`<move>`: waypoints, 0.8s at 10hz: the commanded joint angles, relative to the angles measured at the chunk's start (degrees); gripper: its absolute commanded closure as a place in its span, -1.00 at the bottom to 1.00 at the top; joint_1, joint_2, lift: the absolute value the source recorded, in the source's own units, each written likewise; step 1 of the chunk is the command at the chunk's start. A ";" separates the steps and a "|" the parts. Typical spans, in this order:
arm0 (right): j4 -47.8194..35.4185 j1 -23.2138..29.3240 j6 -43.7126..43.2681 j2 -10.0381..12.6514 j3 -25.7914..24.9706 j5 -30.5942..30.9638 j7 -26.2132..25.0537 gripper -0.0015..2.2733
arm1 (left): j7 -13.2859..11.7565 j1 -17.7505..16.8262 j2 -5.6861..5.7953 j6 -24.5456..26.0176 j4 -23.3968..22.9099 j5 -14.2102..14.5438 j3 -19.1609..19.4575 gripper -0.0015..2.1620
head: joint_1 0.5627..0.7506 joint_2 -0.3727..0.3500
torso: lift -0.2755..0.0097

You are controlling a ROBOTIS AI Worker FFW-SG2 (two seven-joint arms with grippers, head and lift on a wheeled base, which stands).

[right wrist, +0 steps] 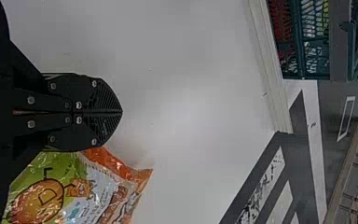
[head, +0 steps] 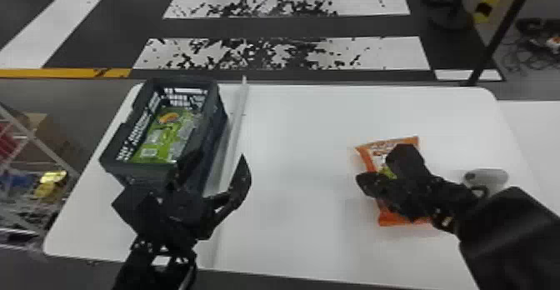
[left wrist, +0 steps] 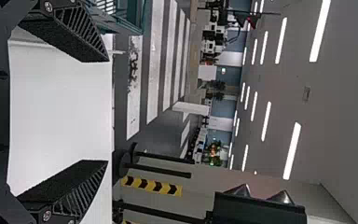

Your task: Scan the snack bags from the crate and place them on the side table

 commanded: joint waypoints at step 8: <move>5.73 -4.07 -0.26 0.70 0.32 0.87 -2.92 0.98 | -0.01 0.53 0.26 0.00 -0.60 0.00 0.33 -0.91 | 0.41 0.22 | 0.58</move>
